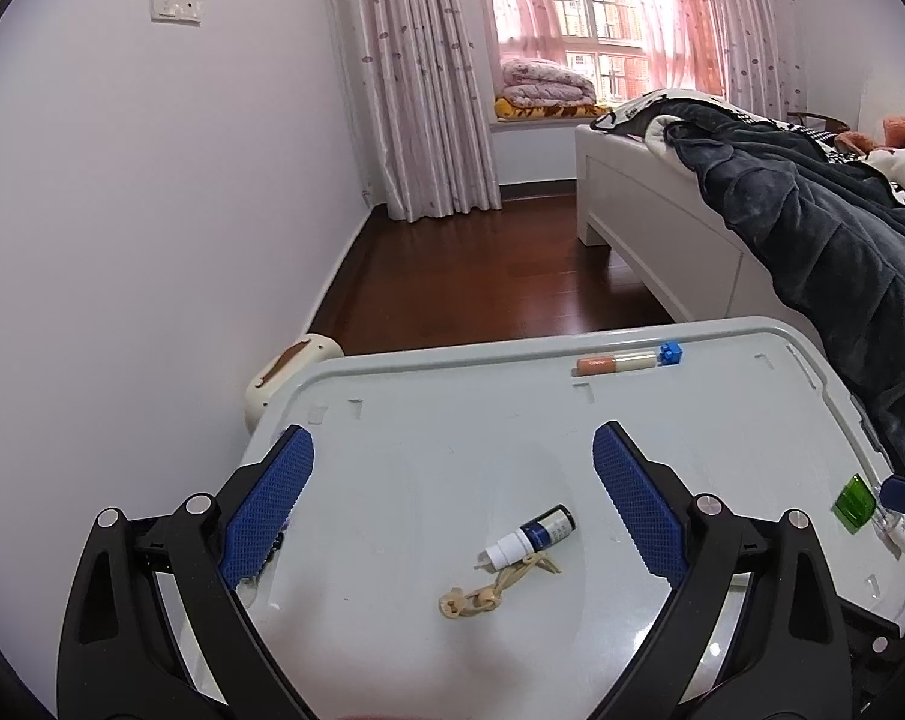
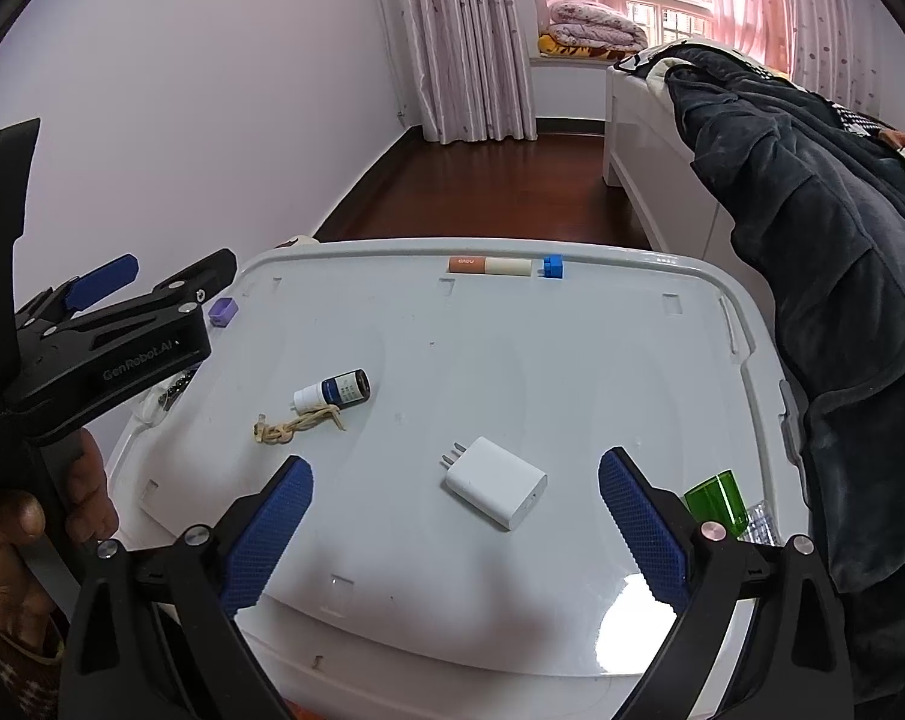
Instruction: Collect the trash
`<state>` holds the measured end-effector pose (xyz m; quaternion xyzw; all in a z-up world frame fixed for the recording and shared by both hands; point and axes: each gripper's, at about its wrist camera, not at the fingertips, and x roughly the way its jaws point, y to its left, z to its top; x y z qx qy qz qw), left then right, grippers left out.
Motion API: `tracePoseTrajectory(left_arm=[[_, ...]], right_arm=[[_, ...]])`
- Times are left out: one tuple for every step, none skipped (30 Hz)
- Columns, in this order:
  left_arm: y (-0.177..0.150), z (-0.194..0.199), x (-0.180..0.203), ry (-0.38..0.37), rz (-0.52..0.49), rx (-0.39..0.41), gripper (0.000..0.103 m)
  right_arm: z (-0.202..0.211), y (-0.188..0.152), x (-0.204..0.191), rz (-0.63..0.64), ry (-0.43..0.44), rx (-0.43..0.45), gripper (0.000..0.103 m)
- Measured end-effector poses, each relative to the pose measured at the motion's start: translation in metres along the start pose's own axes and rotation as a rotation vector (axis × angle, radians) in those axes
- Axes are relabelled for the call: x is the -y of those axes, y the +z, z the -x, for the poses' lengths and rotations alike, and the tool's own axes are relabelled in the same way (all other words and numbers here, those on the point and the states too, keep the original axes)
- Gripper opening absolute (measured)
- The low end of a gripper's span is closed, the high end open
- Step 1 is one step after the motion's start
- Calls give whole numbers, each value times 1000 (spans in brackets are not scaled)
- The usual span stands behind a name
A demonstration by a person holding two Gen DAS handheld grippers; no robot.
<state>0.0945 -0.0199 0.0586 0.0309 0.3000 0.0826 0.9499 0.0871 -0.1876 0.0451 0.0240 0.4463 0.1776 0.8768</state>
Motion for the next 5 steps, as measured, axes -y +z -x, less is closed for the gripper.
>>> tracePoseTrajectory(left_arm=[[0, -1, 1, -6, -4, -10, 92], [0, -2, 2, -4, -7, -14, 92], [-1, -3, 3, -4, -11, -18, 92], [-1, -4, 4, -6, -14, -23, 92], [-2, -5, 5, -11, -15, -28, 92]], right_arm=[[0, 0, 0, -1, 0, 0, 95], [0, 0, 1, -2, 0, 0, 96], [0, 0, 1, -2, -1, 0, 96], [0, 0, 1, -1, -2, -1, 96], [0, 0, 1, 0, -3, -3, 96]])
